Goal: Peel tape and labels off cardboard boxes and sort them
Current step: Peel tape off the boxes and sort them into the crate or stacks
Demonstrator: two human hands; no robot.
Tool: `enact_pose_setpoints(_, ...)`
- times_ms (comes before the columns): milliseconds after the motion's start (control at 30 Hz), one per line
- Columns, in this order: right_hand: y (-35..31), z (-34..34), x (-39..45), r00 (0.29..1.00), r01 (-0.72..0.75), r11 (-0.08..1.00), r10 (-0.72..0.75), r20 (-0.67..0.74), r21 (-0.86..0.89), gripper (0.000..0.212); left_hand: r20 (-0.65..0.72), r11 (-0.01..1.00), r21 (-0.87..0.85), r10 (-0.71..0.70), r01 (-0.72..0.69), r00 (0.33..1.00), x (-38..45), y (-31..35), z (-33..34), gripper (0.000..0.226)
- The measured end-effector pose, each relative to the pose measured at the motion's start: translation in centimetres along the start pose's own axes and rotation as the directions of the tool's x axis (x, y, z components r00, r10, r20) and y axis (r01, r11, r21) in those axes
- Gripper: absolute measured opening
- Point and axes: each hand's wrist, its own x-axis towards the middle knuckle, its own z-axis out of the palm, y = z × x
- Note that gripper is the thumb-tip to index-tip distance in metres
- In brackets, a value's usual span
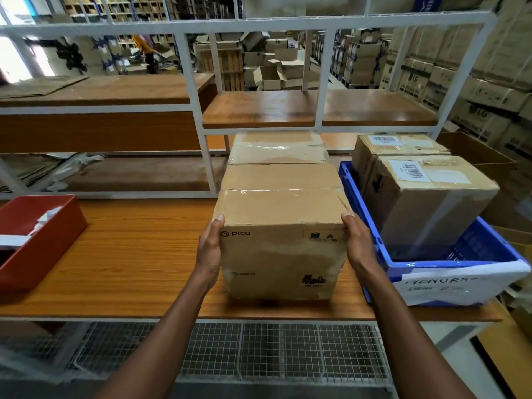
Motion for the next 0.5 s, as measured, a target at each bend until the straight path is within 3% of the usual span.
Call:
enact_pose_setpoints(100,0.1,-0.3,0.0,1.000,0.007,1.000,-0.007,0.024,-0.017,0.023,0.041,0.999,0.039,-0.003,0.002,0.999,0.1,0.3,-0.4,0.047)
enact_pose_setpoints(200,-0.1,-0.7,-0.2,0.999,-0.002,1.000,0.003,0.042,-0.029,0.038,0.057,0.996,0.094,-0.008,0.003,0.998,0.2,0.9,-0.8,0.048)
enact_pose_setpoints(367,-0.6,-1.4,-0.2,0.999,0.002,0.991,0.005,0.053,-0.132,0.043,0.017,0.985,0.170,-0.036,0.033,0.999,0.7,1.5,-1.3,0.074)
enact_pose_setpoints(500,-2.0,-1.9,-0.5,0.996,0.031,0.961,-0.007,0.089,-0.273,0.035,0.052,0.972,0.235,-0.022,0.009,0.998,0.9,2.7,-1.6,0.064)
